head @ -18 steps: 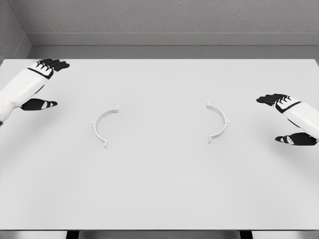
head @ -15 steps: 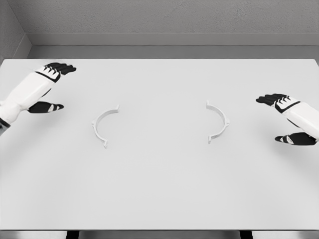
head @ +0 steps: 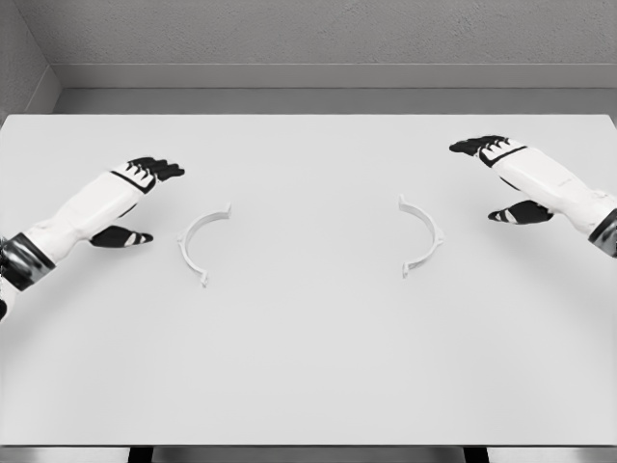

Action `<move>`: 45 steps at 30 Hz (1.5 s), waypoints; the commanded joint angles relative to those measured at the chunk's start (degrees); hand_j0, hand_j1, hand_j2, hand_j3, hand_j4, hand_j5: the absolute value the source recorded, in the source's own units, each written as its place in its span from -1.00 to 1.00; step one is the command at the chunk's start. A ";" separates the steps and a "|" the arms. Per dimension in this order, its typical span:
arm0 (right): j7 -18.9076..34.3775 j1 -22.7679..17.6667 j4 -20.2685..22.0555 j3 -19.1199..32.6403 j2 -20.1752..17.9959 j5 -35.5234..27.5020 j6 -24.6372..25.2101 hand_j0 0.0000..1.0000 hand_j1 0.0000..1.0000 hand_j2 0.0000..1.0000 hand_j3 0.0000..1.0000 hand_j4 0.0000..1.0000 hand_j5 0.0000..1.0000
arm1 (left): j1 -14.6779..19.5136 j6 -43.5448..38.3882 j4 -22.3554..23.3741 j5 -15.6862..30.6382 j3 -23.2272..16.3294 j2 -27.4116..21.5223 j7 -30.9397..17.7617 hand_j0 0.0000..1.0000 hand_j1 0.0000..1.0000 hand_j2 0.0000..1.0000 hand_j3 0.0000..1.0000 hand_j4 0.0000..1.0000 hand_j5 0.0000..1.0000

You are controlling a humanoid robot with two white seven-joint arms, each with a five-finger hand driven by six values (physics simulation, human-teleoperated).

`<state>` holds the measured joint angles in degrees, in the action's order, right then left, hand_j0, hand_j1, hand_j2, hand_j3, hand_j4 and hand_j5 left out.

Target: Assemble PVC drainage pipe clamps

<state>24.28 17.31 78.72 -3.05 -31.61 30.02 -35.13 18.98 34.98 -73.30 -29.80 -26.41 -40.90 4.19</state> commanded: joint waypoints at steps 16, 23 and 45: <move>-0.20 1.58 -5.06 -1.96 6.03 5.05 0.13 1.00 1.00 1.00 1.00 1.00 1.00 | 0.53 0.02 1.14 0.36 -1.62 2.93 0.03 1.00 1.00 1.00 1.00 1.00 1.00; -0.28 2.90 -7.52 -3.45 6.56 5.75 0.13 1.00 1.00 1.00 1.00 1.00 1.00 | 0.70 0.02 1.31 0.27 -2.06 3.55 0.03 1.00 1.00 1.00 1.00 1.00 1.00; -0.11 3.43 -7.35 -5.74 7.96 5.75 0.13 1.00 1.00 1.00 1.00 1.00 1.00 | 0.53 0.02 0.52 0.54 -2.42 9.44 0.03 1.00 1.00 1.00 1.00 1.00 1.00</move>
<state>24.18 20.74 71.28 -8.28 -23.74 36.21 -35.12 19.51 34.97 -72.75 -29.67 -28.81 -32.14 4.19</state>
